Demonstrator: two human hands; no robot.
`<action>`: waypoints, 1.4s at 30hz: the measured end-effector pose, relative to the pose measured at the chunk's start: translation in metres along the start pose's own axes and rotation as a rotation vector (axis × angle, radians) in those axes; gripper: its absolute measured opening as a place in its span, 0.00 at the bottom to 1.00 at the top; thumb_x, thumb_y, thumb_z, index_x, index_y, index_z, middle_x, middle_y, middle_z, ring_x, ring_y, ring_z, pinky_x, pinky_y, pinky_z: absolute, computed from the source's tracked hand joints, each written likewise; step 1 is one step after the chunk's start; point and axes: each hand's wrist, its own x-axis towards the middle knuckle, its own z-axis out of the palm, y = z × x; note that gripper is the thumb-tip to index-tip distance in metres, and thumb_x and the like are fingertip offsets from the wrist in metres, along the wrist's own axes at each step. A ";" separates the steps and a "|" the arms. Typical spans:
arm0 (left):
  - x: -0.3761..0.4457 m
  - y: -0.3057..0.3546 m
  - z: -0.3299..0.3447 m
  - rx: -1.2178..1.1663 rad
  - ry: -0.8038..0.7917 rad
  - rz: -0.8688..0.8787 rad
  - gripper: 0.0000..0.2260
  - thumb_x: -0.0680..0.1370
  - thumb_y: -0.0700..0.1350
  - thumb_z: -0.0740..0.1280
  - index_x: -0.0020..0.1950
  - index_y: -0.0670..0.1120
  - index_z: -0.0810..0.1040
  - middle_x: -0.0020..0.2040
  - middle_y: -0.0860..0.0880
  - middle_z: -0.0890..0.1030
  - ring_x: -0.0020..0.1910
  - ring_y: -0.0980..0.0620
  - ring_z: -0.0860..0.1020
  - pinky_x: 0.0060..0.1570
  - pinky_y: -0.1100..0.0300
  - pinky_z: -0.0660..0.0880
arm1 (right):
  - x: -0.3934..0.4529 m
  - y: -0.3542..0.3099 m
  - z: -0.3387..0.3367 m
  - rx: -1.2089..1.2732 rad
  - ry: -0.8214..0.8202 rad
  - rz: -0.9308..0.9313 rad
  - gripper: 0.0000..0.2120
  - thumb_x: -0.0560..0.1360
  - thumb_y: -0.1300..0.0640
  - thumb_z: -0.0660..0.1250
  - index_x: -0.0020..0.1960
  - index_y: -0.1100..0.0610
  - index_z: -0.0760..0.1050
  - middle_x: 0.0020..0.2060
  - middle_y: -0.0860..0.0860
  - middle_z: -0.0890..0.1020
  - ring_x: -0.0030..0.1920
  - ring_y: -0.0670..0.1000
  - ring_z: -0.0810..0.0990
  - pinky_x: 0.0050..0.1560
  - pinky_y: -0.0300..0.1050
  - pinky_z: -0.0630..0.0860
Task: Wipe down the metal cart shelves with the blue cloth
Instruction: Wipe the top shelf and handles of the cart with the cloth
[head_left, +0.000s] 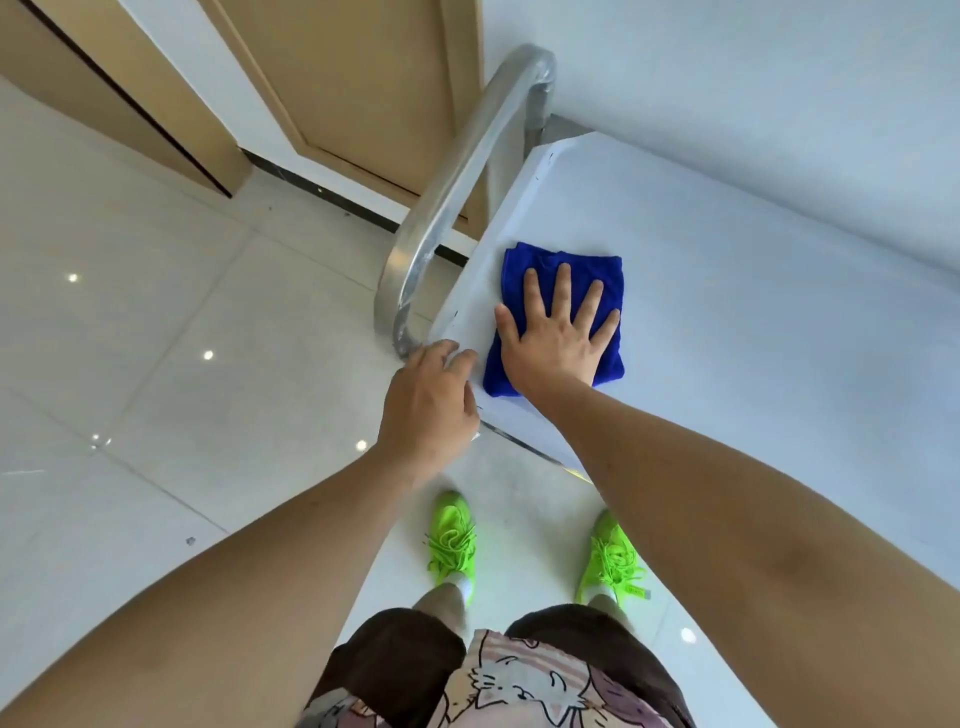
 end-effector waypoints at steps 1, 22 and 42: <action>-0.004 -0.011 -0.002 -0.001 0.014 -0.009 0.14 0.75 0.38 0.64 0.60 0.43 0.78 0.57 0.44 0.78 0.57 0.41 0.75 0.49 0.50 0.75 | 0.000 -0.014 0.004 -0.005 0.004 -0.017 0.34 0.77 0.29 0.35 0.80 0.40 0.42 0.82 0.48 0.42 0.79 0.62 0.35 0.73 0.69 0.32; -0.051 0.039 0.002 0.091 -0.097 -0.024 0.10 0.78 0.43 0.62 0.58 0.44 0.77 0.56 0.45 0.78 0.55 0.43 0.74 0.45 0.48 0.75 | -0.115 0.055 0.029 -0.039 0.008 -0.265 0.32 0.80 0.32 0.44 0.81 0.42 0.51 0.81 0.46 0.51 0.80 0.60 0.44 0.77 0.64 0.40; -0.121 0.277 0.117 0.139 -0.312 0.353 0.16 0.79 0.43 0.61 0.67 0.46 0.73 0.66 0.47 0.72 0.63 0.45 0.70 0.52 0.49 0.75 | -0.229 0.363 -0.004 0.075 0.303 0.275 0.19 0.82 0.54 0.62 0.72 0.51 0.68 0.73 0.53 0.69 0.71 0.65 0.62 0.65 0.63 0.63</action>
